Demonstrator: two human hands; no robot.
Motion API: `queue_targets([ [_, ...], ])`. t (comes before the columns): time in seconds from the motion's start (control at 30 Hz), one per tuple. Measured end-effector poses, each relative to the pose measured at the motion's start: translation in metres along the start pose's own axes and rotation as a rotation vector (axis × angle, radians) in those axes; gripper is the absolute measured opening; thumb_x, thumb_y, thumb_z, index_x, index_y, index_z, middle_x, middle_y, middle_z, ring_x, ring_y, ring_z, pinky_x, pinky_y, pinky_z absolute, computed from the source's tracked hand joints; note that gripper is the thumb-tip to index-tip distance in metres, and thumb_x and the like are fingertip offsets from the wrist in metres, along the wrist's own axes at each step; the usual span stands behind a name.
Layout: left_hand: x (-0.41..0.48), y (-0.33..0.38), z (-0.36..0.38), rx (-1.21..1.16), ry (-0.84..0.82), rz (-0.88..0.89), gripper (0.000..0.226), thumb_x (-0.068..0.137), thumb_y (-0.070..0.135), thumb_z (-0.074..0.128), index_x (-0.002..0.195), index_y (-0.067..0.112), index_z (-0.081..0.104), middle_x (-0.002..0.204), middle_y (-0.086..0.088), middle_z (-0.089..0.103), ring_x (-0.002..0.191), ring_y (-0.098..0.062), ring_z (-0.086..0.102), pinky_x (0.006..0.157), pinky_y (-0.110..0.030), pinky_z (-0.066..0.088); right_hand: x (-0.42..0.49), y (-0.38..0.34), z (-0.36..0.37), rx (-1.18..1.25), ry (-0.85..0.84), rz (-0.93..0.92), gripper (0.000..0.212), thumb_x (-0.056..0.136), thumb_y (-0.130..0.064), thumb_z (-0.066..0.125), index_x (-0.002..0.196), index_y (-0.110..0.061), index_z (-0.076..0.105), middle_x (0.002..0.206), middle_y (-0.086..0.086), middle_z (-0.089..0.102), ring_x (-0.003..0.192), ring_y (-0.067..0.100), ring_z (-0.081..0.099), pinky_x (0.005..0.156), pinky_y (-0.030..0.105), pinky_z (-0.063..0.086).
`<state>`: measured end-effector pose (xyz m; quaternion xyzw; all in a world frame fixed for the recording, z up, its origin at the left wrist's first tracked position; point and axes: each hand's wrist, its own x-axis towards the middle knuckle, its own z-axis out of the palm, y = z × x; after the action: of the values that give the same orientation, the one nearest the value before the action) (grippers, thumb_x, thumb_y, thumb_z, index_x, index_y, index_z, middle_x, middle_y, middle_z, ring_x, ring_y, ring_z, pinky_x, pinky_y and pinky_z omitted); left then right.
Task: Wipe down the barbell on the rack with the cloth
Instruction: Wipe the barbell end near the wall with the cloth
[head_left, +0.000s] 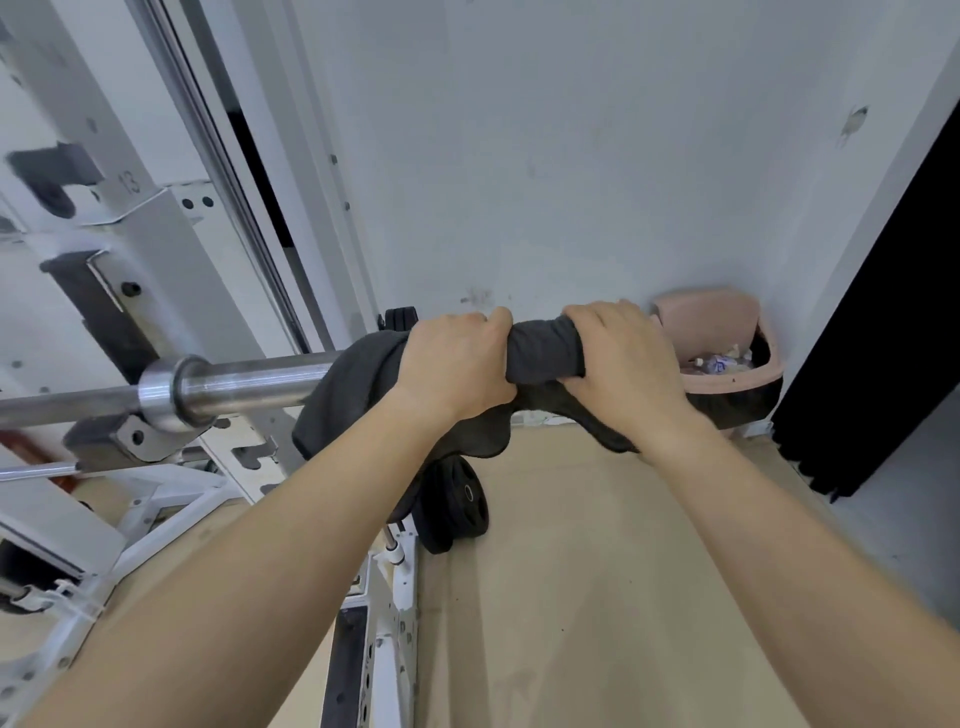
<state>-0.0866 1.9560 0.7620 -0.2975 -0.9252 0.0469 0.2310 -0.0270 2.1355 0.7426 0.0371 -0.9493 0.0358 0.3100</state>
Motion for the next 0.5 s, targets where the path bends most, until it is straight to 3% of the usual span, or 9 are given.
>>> queue_targets([
  [0.07,-0.010,-0.020,-0.003,0.009,-0.029,-0.016,0.034,0.072,0.043,0.063,0.094,0.020,0.050,0.074,0.005,0.059,0.060,-0.022,0.056,0.052,-0.030,0.037,0.021,-0.015,-0.007,-0.083,-0.176,-0.062,0.035,0.072,-0.031,0.074,0.103,-0.020,0.062,0.090,-0.001,0.068,0.078,0.024,0.061,0.062,0.031,0.031],
  [0.17,-0.028,-0.050,-0.006,0.034,-0.071,-0.042,0.036,0.072,0.048,0.062,0.093,0.023,0.048,0.070,0.008,0.053,0.061,-0.019,0.055,0.053,-0.030,0.038,0.040,-0.050,-0.001,-0.074,-0.269,-0.156,0.031,0.073,-0.037,0.068,0.091,-0.022,0.049,0.080,-0.004,0.062,0.065,0.021,0.052,0.055,0.031,0.033],
  [0.33,-0.053,-0.091,-0.009,0.034,-0.110,-0.118,0.040,0.069,0.052,0.064,0.088,0.024,0.043,0.063,0.009,0.045,0.058,-0.020,0.051,0.055,-0.032,0.045,0.055,-0.111,0.016,-0.038,-0.242,-0.273,0.028,0.077,-0.034,0.066,0.096,-0.019,0.053,0.080,-0.002,0.064,0.069,0.025,0.063,0.056,0.032,0.041],
  [0.5,-0.048,-0.092,-0.011,0.038,-0.189,-0.136,0.047,0.068,0.061,0.064,0.095,0.025,0.050,0.065,0.008,0.049,0.062,-0.022,0.055,0.055,-0.031,0.042,0.053,-0.118,0.024,-0.021,-0.150,-0.328,0.027,0.079,-0.034,0.063,0.100,-0.018,0.056,0.085,-0.001,0.066,0.072,0.027,0.066,0.054,0.031,0.037],
])
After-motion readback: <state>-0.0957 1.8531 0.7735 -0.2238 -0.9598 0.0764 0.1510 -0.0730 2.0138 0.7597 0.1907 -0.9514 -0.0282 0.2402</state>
